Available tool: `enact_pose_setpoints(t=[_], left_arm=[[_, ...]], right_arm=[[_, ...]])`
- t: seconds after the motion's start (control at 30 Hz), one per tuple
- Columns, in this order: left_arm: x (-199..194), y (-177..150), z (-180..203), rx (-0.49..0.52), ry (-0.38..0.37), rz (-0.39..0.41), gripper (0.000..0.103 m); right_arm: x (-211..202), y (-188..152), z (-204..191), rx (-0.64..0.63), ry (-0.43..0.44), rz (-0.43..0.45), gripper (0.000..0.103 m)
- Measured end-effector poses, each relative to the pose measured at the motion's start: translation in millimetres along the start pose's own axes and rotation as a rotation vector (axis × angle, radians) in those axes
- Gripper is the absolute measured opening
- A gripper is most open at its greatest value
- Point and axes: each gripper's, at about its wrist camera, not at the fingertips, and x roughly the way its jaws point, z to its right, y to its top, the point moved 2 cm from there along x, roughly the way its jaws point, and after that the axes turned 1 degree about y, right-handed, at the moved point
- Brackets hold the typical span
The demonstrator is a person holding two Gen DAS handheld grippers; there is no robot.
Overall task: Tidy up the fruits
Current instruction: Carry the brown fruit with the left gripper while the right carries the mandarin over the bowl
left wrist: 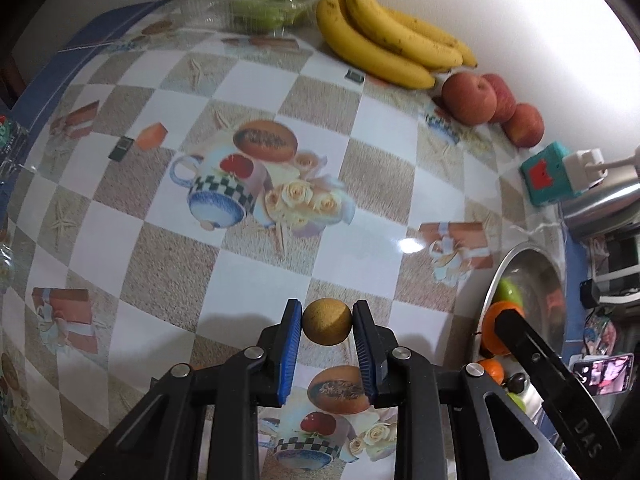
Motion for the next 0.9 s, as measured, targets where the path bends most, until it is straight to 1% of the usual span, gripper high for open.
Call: enact_pose_setpoints(t=[0.17, 0.27, 0.43, 0.63, 0.9], left_arm=[[-9.7, 9.2, -5.1, 0.012, -0.021, 0.028, 0.028], [-13.9, 7.2, 3.8, 0.037, -0.046, 0.035, 0.028], [-16.4, -2.2, 36.1, 0.125, -0.088, 0.037, 0.028], [-14.1, -24.0, 80.1, 0.252, -0.135, 0.01, 0.028], [-5.9, -56.5, 128.4, 0.4, -0.164, -0.024, 0.028]], right_arm=[[-7.0, 4.1, 21.6, 0.053, -0.026, 0.016, 0.038], [-14.4, 6.0, 38.8, 0.094, -0.042, 0.033, 0.038], [-30.7, 7.4, 67.8, 0.158, -0.085, 0.072, 0.038], [-47.5, 4.6, 101.2, 0.231, -0.129, 0.109, 0.038], [-67.0, -2.9, 141.4, 0.324, -0.176, 0.146, 0.038]])
